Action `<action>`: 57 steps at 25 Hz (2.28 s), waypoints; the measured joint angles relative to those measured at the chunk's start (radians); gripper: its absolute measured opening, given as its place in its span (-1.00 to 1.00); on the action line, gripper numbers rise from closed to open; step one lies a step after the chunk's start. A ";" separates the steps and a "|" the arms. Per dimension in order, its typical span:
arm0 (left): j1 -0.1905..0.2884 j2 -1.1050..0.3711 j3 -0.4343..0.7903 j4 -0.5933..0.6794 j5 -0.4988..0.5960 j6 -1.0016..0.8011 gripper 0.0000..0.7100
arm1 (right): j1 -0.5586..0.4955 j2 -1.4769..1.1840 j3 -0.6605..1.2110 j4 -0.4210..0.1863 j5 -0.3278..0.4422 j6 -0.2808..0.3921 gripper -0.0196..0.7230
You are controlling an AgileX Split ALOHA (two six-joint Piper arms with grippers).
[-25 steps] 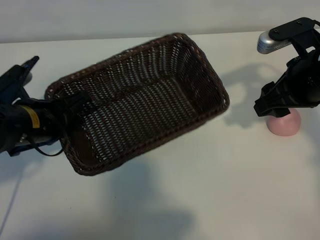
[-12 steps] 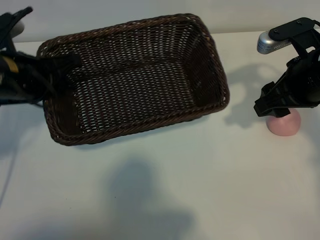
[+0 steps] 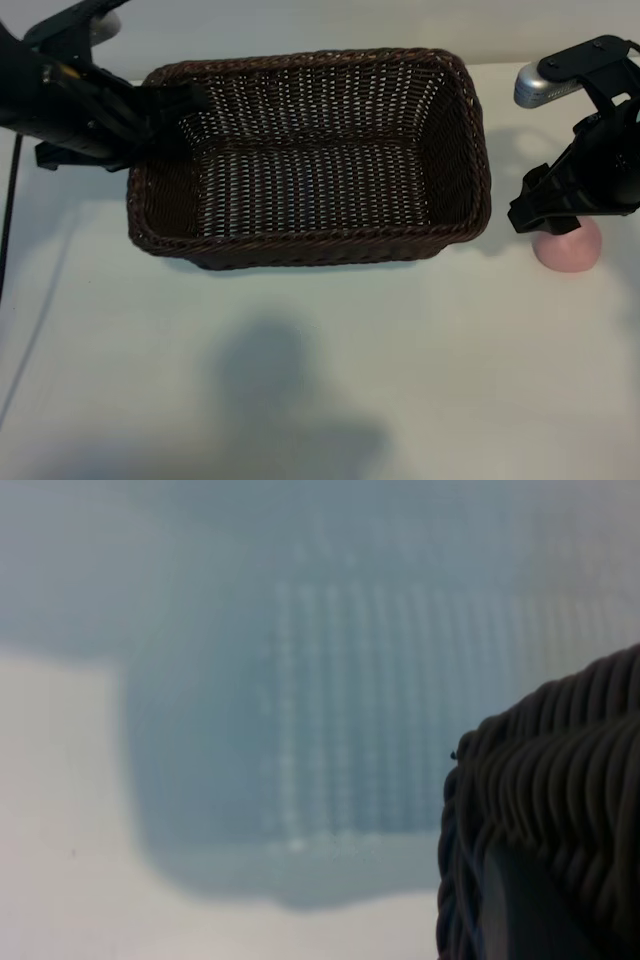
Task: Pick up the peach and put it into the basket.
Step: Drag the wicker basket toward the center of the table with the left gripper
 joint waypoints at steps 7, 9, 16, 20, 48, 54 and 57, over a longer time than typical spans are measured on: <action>0.000 0.149 -0.075 -0.008 -0.024 0.018 -0.54 | 0.000 0.000 0.000 0.000 0.000 0.000 0.66; 0.000 0.192 -0.098 -0.019 -0.030 0.031 -0.54 | 0.000 0.000 0.000 0.000 0.000 0.000 0.66; -0.003 0.308 -0.162 -0.077 -0.031 0.093 -0.54 | 0.000 0.000 0.000 0.000 0.000 0.000 0.66; -0.016 0.346 -0.168 -0.085 -0.040 0.105 -0.54 | 0.000 0.000 0.000 0.000 0.000 0.000 0.66; -0.023 0.384 -0.174 -0.075 -0.051 0.105 0.57 | 0.000 0.000 0.000 -0.001 0.000 0.000 0.66; -0.023 0.335 -0.175 0.016 -0.014 0.058 0.94 | 0.000 0.000 0.000 -0.001 0.002 0.000 0.66; -0.023 0.288 -0.175 0.063 0.019 0.040 0.93 | 0.000 0.000 0.000 -0.001 0.003 0.000 0.66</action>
